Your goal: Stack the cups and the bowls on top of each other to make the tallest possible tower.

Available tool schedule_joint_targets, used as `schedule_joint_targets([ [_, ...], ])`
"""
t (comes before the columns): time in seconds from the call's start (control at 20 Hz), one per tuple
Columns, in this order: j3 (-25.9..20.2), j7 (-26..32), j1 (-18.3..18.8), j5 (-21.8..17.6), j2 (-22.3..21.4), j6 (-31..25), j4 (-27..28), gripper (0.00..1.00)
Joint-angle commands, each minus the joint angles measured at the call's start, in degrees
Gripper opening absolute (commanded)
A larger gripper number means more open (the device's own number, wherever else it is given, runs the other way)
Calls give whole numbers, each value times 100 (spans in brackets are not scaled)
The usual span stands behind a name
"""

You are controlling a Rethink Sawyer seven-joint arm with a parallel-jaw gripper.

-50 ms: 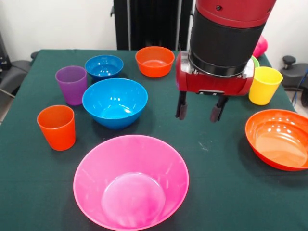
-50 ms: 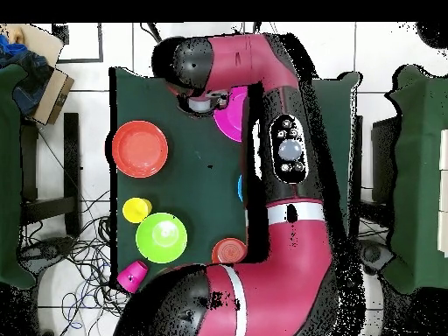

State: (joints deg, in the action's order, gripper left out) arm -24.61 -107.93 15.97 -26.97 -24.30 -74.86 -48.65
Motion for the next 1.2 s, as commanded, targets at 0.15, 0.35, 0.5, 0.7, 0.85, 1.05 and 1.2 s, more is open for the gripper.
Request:
schedule_joint_targets([
  [0.15, 125, 718, -194, -323, 52, 189, -578, 100],
  [0.35, 130, 705, -203, -328, 69, 210, -565, 100],
  [0.5, 143, 731, -209, -347, 57, 220, -590, 100],
  [0.7, 164, 709, -238, -368, 49, 263, -633, 100],
  [0.85, 172, 635, -272, -358, 62, 282, -648, 100],
  [1.05, 170, 525, -315, -333, 126, 377, -676, 100],
  [1.2, 179, 460, -329, -311, 159, 412, -674, 100],
])
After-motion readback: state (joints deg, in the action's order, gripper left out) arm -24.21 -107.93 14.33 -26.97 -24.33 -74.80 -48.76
